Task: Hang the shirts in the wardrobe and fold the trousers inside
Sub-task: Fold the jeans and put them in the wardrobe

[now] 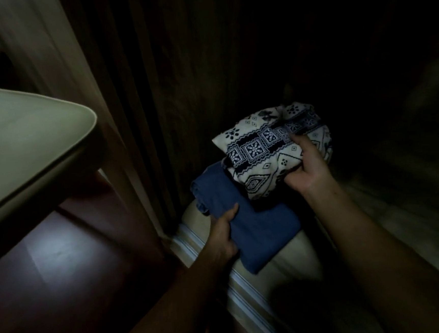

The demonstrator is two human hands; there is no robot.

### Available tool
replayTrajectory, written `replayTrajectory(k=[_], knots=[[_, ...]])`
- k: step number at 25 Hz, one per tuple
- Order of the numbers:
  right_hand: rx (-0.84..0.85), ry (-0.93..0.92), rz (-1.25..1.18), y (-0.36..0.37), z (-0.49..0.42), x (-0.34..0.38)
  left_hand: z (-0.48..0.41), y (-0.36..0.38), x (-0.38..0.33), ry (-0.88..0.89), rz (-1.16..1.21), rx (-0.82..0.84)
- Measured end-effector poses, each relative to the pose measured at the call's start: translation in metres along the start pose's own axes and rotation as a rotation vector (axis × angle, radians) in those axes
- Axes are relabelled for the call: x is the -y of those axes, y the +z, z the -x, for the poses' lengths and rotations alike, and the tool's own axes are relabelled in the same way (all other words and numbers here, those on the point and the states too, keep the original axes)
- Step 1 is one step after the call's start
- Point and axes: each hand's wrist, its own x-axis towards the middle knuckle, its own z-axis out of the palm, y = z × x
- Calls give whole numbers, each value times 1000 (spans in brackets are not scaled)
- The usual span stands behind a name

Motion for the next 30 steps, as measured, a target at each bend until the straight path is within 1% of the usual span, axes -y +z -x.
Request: replayTrajectory(k=[3,5,7,8,9,11,13,15,17,18,19,20,21,22,23,24,25,26,27,28,29,30], knots=[[26,3,-19,2,-3,-10,2,1,6,74,15,-32],[17,30,10,-3,-7,-22,-1,-3,13,86,26,-148],[-22,88,54,-15,-9,-42,-5,-4,18,28,-34,-321],[-49,125,81,-21,-8,-52,-4,-2,17,12,-37,-344],[-84,160,107,-26,-7,-61,2,3,14,21,-26,-334],[-169,184,152,-34,-10,-72,16,11,7,19,71,-240],[-263,133,211,-39,-20,-73,27,17,-1,3,115,-175],[-374,58,320,-41,-25,-72,31,20,-16,-17,57,-235],[-449,12,450,-43,-27,-74,27,24,-32,-14,-71,-334],[-462,1,486,-45,-27,-75,27,27,-38,4,-158,-409],[-459,1,504,-47,-26,-75,25,29,-42,33,-306,-505],[-442,2,518,-49,-25,-75,26,29,-43,66,-538,-621],[-427,12,547,-50,-23,-73,31,31,-42,137,-810,-753],[-417,23,592,-50,-21,-71,40,33,-41,304,-1067,-838],[-428,23,666,-48,-17,-68,52,38,-42,590,-1267,-812],[-476,-13,780,-47,-12,-64,61,42,-43,871,-1409,-672],[-530,-125,958,-48,-9,-60,65,46,-46,1051,-1537,-474],[-584,-289,1208,-49,-6,-56,60,43,-49,1114,-1687,-260],[-573,-467,1461,-51,-2,-53,54,43,-52,1057,-1861,-78],[-493,-595,1674,-53,-1,-50,47,40,-54,923,-2028,42],[-380,-617,1839,-57,-4,-48,39,37,-55,757,-2166,109],[-275,-555,1966,-62,-10,-47,33,34,-55,626,-2267,144]])
